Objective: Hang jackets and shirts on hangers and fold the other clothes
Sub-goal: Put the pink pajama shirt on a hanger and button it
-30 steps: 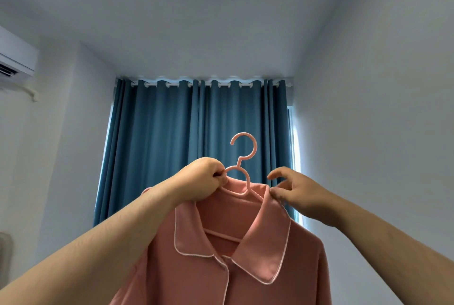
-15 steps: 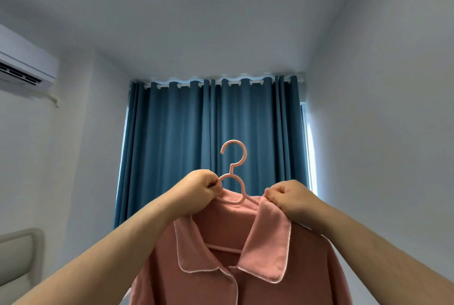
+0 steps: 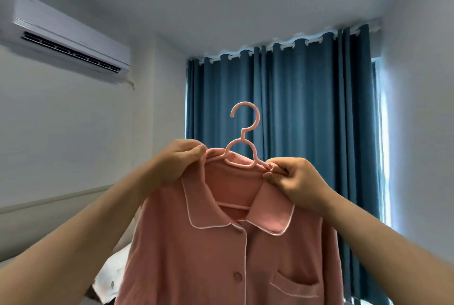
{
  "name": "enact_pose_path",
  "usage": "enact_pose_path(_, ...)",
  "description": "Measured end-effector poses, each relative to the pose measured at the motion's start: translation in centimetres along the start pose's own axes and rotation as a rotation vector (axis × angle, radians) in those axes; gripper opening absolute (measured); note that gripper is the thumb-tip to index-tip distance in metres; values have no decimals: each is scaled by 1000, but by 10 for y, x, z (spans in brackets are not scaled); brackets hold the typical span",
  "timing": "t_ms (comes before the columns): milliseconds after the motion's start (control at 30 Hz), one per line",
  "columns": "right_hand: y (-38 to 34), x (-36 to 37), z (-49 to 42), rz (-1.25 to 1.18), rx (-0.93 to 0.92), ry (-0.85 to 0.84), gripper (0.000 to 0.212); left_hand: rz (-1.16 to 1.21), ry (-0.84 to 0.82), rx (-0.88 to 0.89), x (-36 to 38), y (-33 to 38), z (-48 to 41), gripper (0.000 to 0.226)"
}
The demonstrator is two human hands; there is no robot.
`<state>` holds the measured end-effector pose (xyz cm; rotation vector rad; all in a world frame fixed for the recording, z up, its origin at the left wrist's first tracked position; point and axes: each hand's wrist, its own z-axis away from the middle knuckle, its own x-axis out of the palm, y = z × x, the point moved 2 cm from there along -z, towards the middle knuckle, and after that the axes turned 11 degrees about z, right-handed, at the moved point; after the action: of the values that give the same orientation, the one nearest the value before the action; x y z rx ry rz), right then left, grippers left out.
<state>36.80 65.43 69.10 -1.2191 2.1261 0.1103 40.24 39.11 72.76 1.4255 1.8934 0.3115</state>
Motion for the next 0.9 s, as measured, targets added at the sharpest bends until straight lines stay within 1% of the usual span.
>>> enact_pose_path(33,0,5,-1,-34,4,-4,10,-95,-26,-18,-6,1,11,54)
enact_pose_path(67,-1,12,-1,-61,13,-7,9,-212,-33,-34,-11,-1,22,50)
enact_pose_path(133,-6,31,-4,-104,12,-12,10,-422,20,-46,-22,-6,46,32)
enact_pose_path(167,-12,44,-6,-120,0,-20,9,-487,66,-56,-27,-7,58,22)
enact_pose_path(200,-17,57,-8,-129,-10,-28,7,-538,107,-64,-35,-10,69,18)
enact_pose_path(233,-22,71,-11,-137,-20,-39,4,-595,146,-81,-42,-9,80,24)
enact_pose_path(267,-29,84,-15,-140,-33,-49,10,-638,182,-90,-52,-10,92,31)
enact_pose_path(300,-36,97,-20,-136,-54,-58,21,-679,212,-116,-62,-8,104,35)
enact_pose_path(333,-46,111,-23,-125,-74,-69,33,-710,232,-139,-72,-7,117,35)
enact_pose_path(367,-57,123,-26,-122,-98,-79,40,-742,248,-172,-81,-2,131,32)
enact_pose_path(467,-103,156,-31,-118,-158,-81,49,-815,287,-281,-114,16,172,23)
enact_pose_path(667,-203,208,-38,-162,-260,-90,53,-908,396,-376,-183,60,253,30)
enact_pose_path(767,-248,236,-37,-224,-303,-109,52,-885,458,-426,-211,71,295,45)
enact_pose_path(800,-261,247,-37,-253,-313,-119,51,-869,472,-443,-220,73,309,43)
enact_pose_path(900,-296,283,-37,-337,-337,-179,45,-863,533,-508,-244,74,348,16)
